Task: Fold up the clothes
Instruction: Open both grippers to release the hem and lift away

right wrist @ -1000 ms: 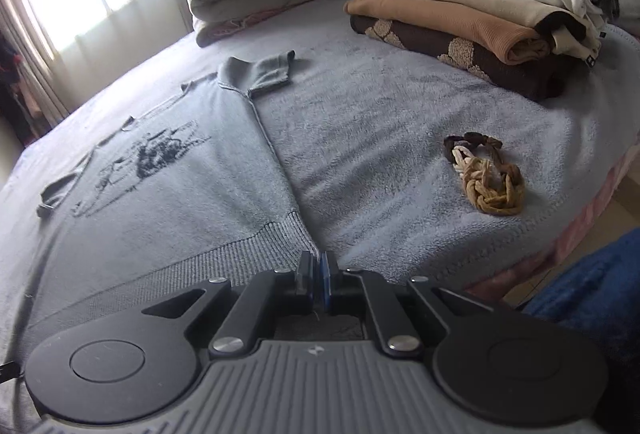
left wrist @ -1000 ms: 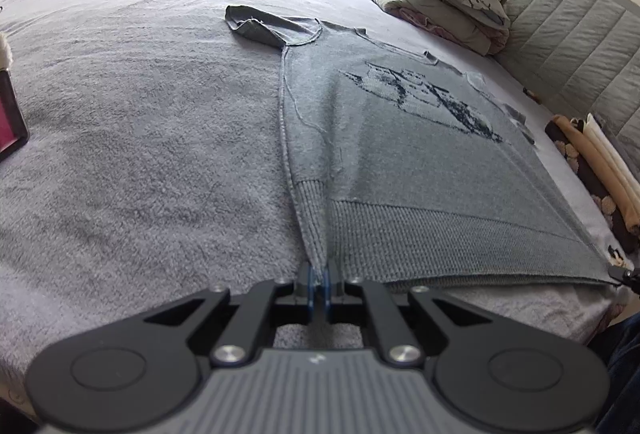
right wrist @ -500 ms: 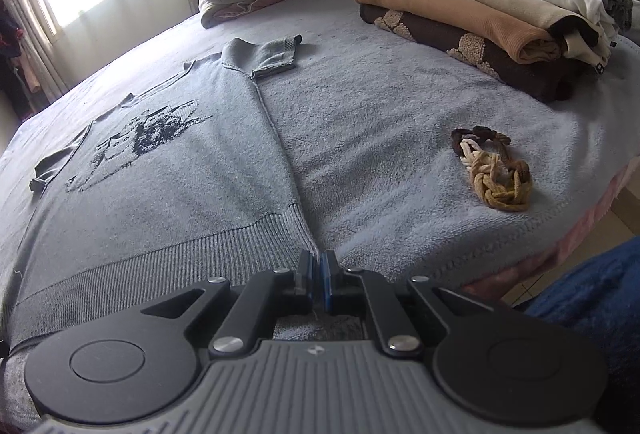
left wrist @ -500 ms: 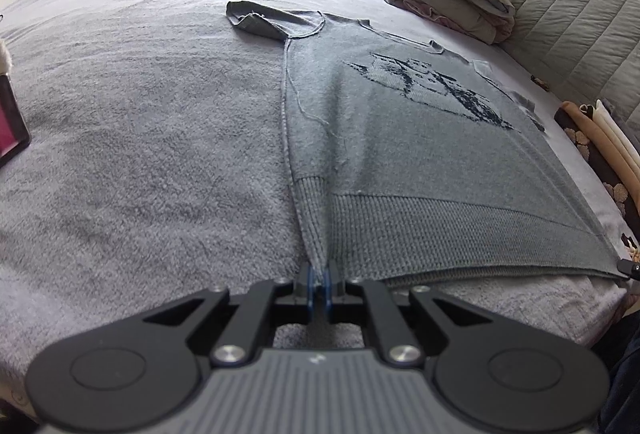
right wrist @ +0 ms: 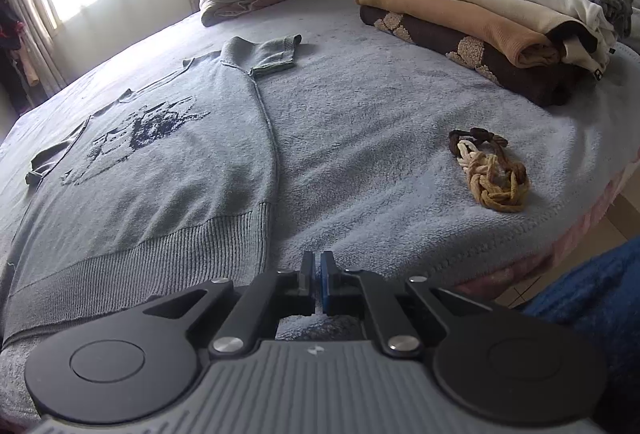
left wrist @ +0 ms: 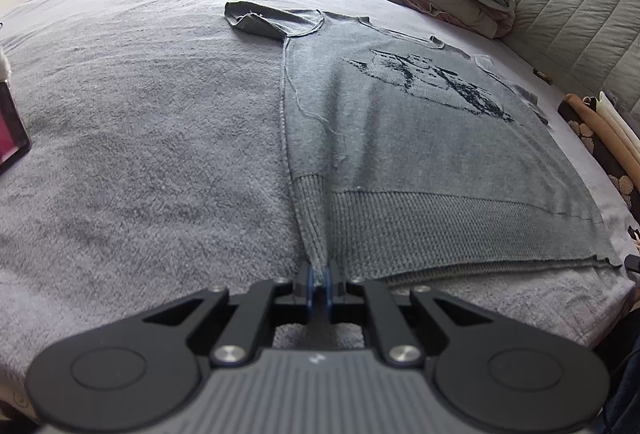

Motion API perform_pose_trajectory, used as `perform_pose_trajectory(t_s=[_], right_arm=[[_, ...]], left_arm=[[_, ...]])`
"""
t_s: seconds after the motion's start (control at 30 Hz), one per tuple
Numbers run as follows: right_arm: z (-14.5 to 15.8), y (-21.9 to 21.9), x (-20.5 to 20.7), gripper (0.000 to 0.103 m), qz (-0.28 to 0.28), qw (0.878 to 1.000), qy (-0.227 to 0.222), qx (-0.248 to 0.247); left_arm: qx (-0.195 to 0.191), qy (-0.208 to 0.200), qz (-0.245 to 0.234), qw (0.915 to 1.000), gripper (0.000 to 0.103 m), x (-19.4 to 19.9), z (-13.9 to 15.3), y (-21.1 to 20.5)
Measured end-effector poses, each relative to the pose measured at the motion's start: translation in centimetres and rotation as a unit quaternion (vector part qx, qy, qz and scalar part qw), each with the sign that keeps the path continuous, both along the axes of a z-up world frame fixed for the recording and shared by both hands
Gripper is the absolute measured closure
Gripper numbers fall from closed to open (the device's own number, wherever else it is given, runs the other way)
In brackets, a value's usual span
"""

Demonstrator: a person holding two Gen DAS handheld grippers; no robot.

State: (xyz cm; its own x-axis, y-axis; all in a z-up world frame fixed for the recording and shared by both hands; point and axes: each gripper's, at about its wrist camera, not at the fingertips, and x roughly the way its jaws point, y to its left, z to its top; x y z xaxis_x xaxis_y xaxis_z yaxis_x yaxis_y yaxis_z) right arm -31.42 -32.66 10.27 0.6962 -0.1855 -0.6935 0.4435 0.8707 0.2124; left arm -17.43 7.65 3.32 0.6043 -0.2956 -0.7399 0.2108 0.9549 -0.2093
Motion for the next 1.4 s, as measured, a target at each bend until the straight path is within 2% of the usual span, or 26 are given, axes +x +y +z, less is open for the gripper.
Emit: perform_pose_trajectory(t_s=[0.33, 0.5, 0.63, 0.8, 0.93, 1.1, 1.13, 1.17, 1.2, 1.3, 1.4], right_arm=[[0.0, -0.1, -0.1, 0.096, 0.001, 1.0, -0.008, 0.009], [0.0, -0.2, 0.0, 0.084, 0.004, 1.0, -0.011, 0.013], [0.1, -0.3, 0.0, 0.073, 0.005, 1.0, -0.017, 0.021], [0.1, -0.4, -0.1, 0.069, 0.009, 0.999, -0.03, 0.03], [0.0, -0.5, 0.0, 0.06, 0.025, 0.997, -0.046, 0.052], [-0.9, 0.6, 1.1, 0.06, 0.061, 0.997, -0.031, 0.046], [-1.1, 1.0, 1.4, 0.066, 0.072, 0.996, -0.023, 0.04], [-1.2, 1.3, 1.7, 0.077, 0.079, 0.996, -0.015, 0.029], [-1.3, 1.7, 1.9, 0.081, 0.084, 0.996, -0.009, 0.019], [-1.0, 2.1, 1.9, 0.086, 0.088, 0.996, -0.008, 0.011], [0.0, 1.7, 1.7, 0.086, 0.082, 0.996, -0.028, 0.025]], left_arm=[[0.002, -0.001, 0.002, 1.0, 0.094, 0.0, 0.0, 0.0], [-0.015, 0.003, 0.01, 0.9998, 0.091, 0.2, 0.2, 0.6], [-0.013, -0.005, 0.033, 0.9994, 0.091, 0.0, 0.6, 1.3], [-0.033, -0.001, 0.039, 0.9987, 0.091, 0.1, 0.7, 2.0], [-0.038, -0.012, 0.046, 0.9982, 0.091, -0.1, 1.0, 2.4], [-0.04, -0.022, 0.059, 0.9972, 0.091, 0.1, 1.3, 2.9], [-0.038, -0.022, 0.059, 0.9973, 0.091, 0.1, 1.3, 2.8], [-0.036, -0.021, 0.058, 0.9974, 0.091, 0.1, 1.2, 2.7], [-0.034, -0.022, 0.058, 0.9975, 0.091, 0.2, 1.2, 2.7], [-0.028, -0.022, 0.062, 0.9974, 0.091, 0.4, 1.2, 2.9], [-0.033, -0.017, 0.076, 0.9964, 0.091, 1.0, 1.2, 3.5]])
